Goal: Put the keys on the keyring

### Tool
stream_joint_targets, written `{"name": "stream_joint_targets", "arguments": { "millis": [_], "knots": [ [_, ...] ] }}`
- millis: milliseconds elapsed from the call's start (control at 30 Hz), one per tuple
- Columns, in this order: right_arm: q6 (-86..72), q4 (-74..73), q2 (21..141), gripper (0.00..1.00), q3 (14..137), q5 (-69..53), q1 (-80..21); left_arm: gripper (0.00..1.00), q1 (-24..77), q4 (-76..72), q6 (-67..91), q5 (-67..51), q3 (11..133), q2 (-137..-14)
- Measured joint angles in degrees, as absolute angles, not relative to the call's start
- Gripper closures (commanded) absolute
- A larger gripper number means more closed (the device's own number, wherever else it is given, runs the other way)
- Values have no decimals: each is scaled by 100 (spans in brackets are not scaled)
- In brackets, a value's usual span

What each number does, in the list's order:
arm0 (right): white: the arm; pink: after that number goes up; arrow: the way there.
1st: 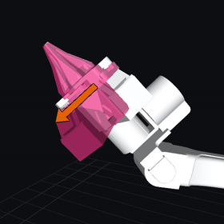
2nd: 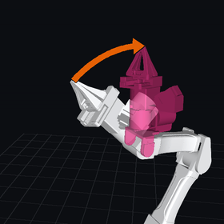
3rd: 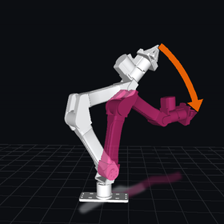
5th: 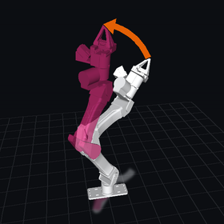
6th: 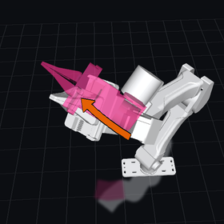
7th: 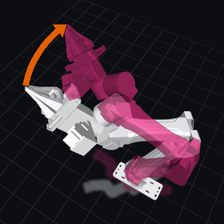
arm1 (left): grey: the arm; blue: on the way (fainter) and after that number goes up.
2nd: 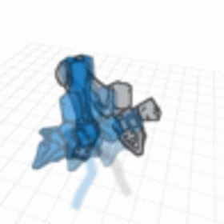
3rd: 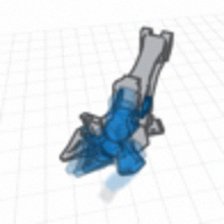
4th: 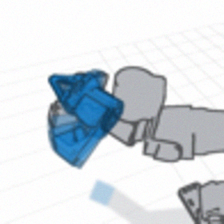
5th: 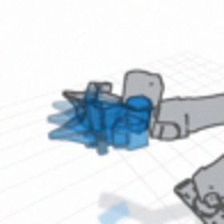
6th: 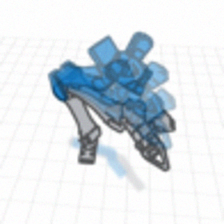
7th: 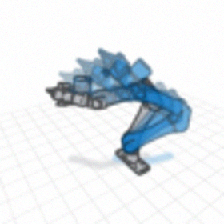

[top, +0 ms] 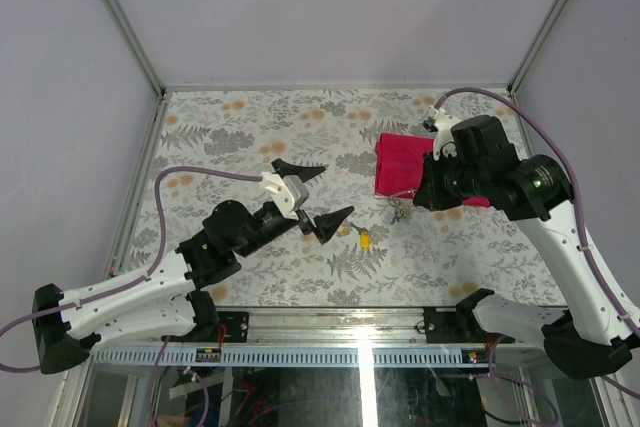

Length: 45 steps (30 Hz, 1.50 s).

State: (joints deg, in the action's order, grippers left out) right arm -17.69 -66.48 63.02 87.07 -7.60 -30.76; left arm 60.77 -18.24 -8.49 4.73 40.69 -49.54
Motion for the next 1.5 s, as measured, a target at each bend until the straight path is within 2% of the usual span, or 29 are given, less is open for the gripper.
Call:
{"name": "stream_joint_targets", "arguments": {
  "millis": [800,1067,1500],
  "knots": [
    [-1516,-7054,6761,100,9251,-1319,-3076,0,6077,-2453,-1820,-585,3896,-5468],
    [-1494,-7179,6842,100,9649,-1586,-3076,0,6077,-2556,-2178,-1319,3870,-5492],
    [-1496,-7306,7061,100,9754,-1879,-3076,9,6267,-3175,-2338,-1291,3870,-5695]
  ]
}}
